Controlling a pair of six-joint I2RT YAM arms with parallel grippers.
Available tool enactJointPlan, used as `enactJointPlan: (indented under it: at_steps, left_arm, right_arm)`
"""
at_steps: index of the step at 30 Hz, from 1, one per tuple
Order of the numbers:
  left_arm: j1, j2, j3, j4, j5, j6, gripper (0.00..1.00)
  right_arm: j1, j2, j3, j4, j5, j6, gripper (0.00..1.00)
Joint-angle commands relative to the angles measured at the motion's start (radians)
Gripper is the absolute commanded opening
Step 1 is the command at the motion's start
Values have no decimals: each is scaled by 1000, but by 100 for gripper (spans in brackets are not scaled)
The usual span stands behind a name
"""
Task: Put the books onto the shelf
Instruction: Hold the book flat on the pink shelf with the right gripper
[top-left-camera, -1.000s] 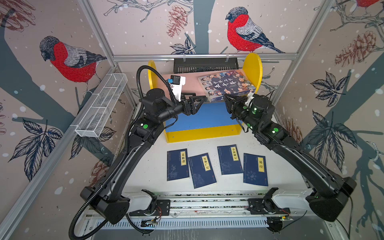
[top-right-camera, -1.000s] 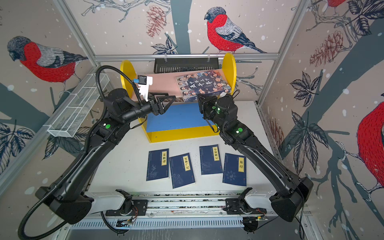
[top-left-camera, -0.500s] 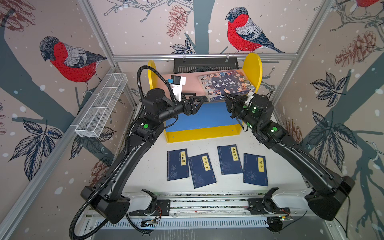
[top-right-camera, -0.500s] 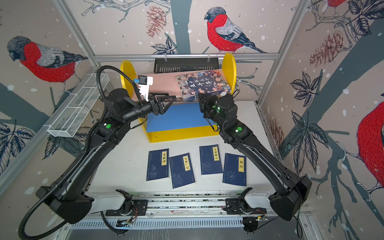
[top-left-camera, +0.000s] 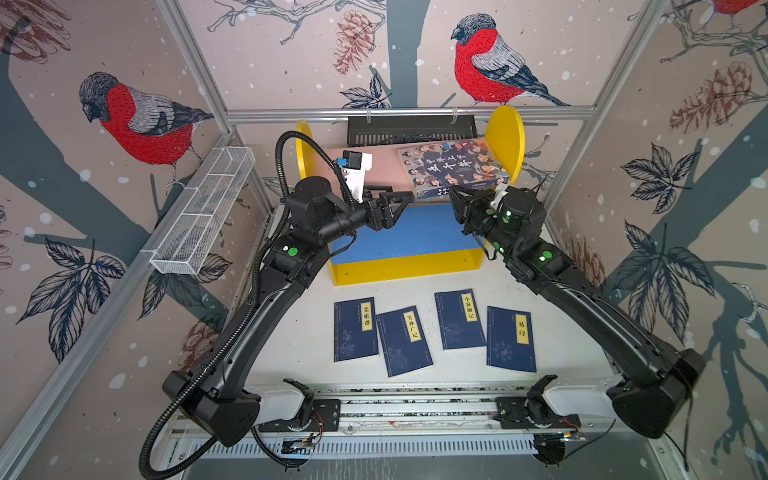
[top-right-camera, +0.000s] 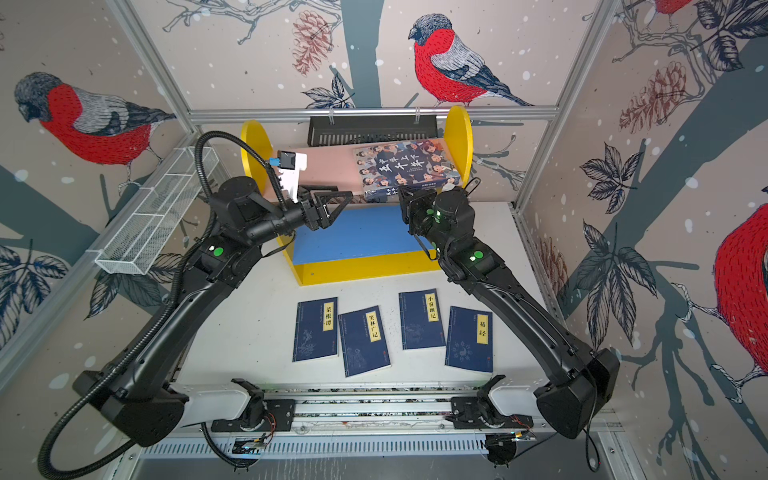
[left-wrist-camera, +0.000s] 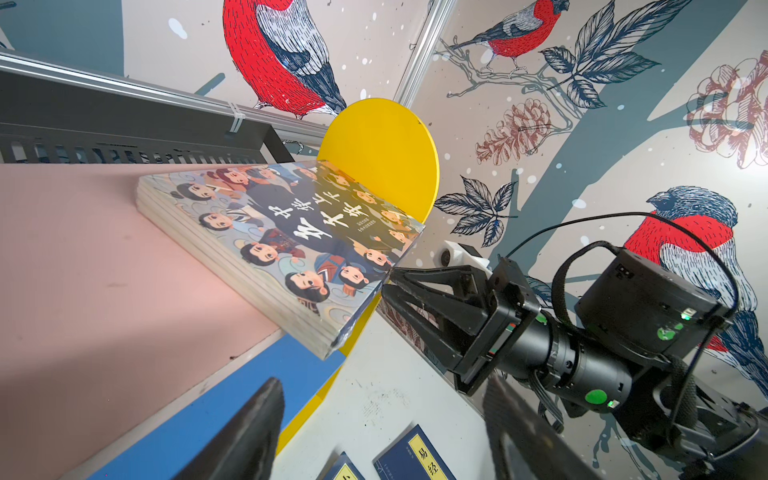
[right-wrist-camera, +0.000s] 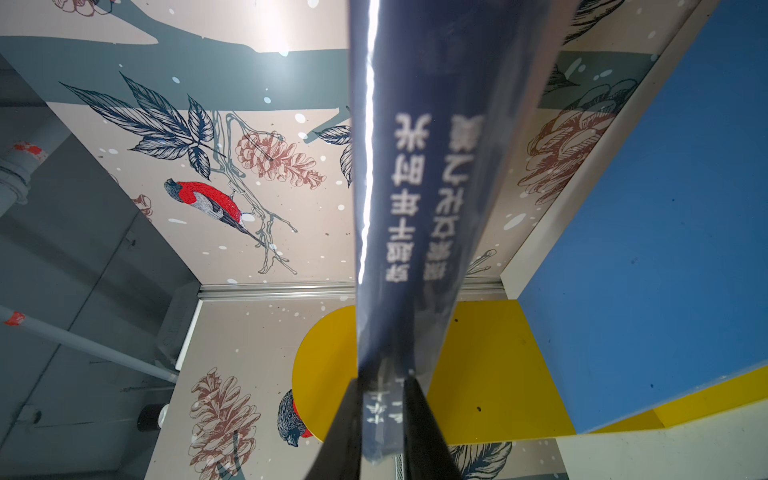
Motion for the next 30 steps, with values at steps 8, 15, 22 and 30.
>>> enactJointPlan:
  at_steps: [8,15,22,30]
  left_arm:
    - [0,1,-1,54,9,-7,76]
    - [0,-3,0,55,11,-12,76]
    - [1,-9,-12,54,11,-12,76]
    - [1,-17,-17,53,9,-4,76]
  right_arm:
    - [-28,-4,-10,43,-10,9,21]
    - [-42,5,-8,51,-20,13,21]
    - [-54,11,-3,55,-25,17,22]
    - [-56,27,2,65,-41,25,21]
